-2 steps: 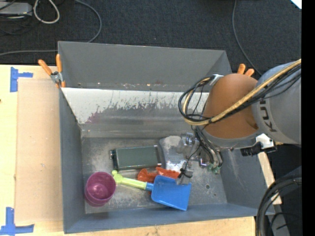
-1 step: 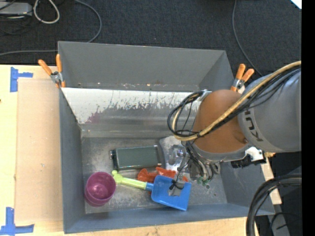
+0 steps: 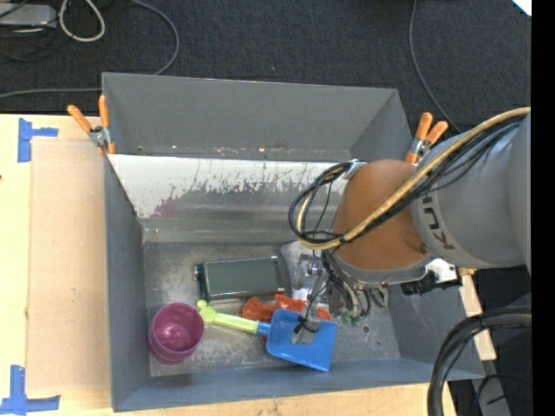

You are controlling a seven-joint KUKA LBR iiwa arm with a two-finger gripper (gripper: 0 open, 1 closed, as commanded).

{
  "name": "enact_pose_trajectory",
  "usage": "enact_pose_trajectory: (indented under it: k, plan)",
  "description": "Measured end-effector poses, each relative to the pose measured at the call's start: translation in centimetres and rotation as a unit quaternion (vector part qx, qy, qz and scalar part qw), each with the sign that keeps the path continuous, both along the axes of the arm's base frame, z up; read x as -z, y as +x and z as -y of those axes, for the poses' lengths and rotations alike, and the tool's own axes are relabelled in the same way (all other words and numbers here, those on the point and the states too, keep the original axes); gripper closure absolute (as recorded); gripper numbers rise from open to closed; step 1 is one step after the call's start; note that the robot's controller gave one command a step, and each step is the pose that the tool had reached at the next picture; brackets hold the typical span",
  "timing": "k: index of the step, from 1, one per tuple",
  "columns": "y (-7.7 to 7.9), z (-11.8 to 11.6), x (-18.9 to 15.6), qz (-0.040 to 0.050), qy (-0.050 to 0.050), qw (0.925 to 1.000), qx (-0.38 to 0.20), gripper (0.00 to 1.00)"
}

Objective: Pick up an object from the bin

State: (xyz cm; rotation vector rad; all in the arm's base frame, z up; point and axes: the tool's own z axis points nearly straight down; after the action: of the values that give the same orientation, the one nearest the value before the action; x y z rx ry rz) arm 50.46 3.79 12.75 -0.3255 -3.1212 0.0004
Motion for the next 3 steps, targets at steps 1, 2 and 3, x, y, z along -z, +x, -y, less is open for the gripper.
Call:
enact_pose_trajectory:
  k: [1,2,3]
  plan:
    - [0.6,-1.6,5.9,-0.0029,0.0,0.9988,0.049,0.0]
    - [0.6,-1.6,5.7,-0.0019,0.0,0.9992,0.041,0.0]
    - [-3.1,6.2,4.8,0.0062,-0.001,0.9961,-0.089,0.0]
